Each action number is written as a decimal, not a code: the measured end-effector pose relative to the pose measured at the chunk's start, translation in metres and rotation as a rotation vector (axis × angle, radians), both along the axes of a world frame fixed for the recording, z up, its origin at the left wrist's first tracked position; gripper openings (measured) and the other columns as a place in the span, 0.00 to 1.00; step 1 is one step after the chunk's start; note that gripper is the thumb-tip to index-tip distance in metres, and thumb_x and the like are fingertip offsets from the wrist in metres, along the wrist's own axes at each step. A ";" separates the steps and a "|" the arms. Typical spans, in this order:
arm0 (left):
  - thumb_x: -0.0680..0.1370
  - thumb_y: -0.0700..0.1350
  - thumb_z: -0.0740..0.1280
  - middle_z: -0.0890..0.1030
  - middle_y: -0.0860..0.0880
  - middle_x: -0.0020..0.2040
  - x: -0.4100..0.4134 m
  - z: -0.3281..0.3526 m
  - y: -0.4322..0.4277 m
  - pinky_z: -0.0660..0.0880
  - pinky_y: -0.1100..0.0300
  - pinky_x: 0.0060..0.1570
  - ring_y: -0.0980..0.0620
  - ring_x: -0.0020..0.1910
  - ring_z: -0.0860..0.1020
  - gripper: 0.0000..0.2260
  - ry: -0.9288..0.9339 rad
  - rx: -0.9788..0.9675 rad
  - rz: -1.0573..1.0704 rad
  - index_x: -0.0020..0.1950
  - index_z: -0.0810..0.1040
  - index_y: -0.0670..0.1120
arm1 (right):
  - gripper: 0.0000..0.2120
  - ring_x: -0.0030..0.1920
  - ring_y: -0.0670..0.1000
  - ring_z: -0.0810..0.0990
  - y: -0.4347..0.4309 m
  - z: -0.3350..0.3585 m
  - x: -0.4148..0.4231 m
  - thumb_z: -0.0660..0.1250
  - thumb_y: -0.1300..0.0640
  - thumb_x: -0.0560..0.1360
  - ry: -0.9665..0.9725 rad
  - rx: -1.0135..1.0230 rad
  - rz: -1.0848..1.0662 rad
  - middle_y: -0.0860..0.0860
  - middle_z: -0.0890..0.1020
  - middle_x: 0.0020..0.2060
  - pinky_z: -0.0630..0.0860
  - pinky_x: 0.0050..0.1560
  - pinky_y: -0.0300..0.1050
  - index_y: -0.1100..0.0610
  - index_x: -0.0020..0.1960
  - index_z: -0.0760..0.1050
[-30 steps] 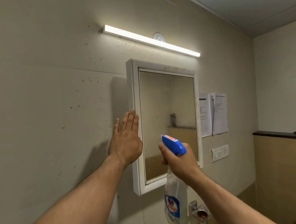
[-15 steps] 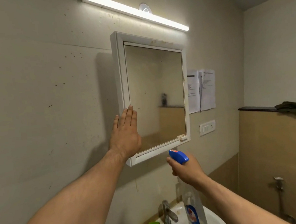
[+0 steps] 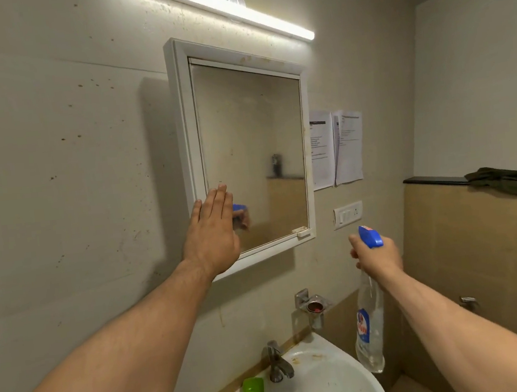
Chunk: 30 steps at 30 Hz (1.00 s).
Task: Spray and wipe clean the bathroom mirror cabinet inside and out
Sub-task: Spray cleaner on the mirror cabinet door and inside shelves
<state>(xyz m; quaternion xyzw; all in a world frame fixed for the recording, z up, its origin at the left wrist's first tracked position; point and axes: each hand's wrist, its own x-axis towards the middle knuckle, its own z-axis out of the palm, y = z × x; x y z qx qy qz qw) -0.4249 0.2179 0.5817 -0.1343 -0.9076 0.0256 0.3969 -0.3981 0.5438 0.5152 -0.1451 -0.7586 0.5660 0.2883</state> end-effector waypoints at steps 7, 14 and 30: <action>0.79 0.50 0.59 0.42 0.46 0.83 -0.006 0.006 0.002 0.40 0.47 0.79 0.47 0.81 0.42 0.37 -0.012 0.013 0.003 0.82 0.42 0.46 | 0.17 0.36 0.53 0.81 -0.002 0.059 -0.009 0.69 0.45 0.80 0.224 -0.005 -0.022 0.56 0.85 0.39 0.78 0.37 0.45 0.59 0.45 0.81; 0.78 0.50 0.60 0.42 0.45 0.83 -0.002 -0.003 -0.009 0.44 0.45 0.79 0.47 0.81 0.41 0.38 -0.001 0.009 0.011 0.82 0.44 0.44 | 0.18 0.35 0.54 0.79 -0.011 0.024 -0.024 0.69 0.46 0.80 0.074 -0.012 -0.007 0.58 0.83 0.37 0.76 0.35 0.45 0.61 0.45 0.79; 0.78 0.44 0.58 0.36 0.46 0.82 0.004 -0.073 -0.055 0.45 0.44 0.79 0.47 0.81 0.38 0.38 -0.034 0.051 0.052 0.82 0.40 0.43 | 0.12 0.39 0.48 0.86 -0.147 -0.083 0.030 0.70 0.45 0.79 0.000 0.294 0.521 0.51 0.84 0.34 0.83 0.44 0.45 0.51 0.41 0.78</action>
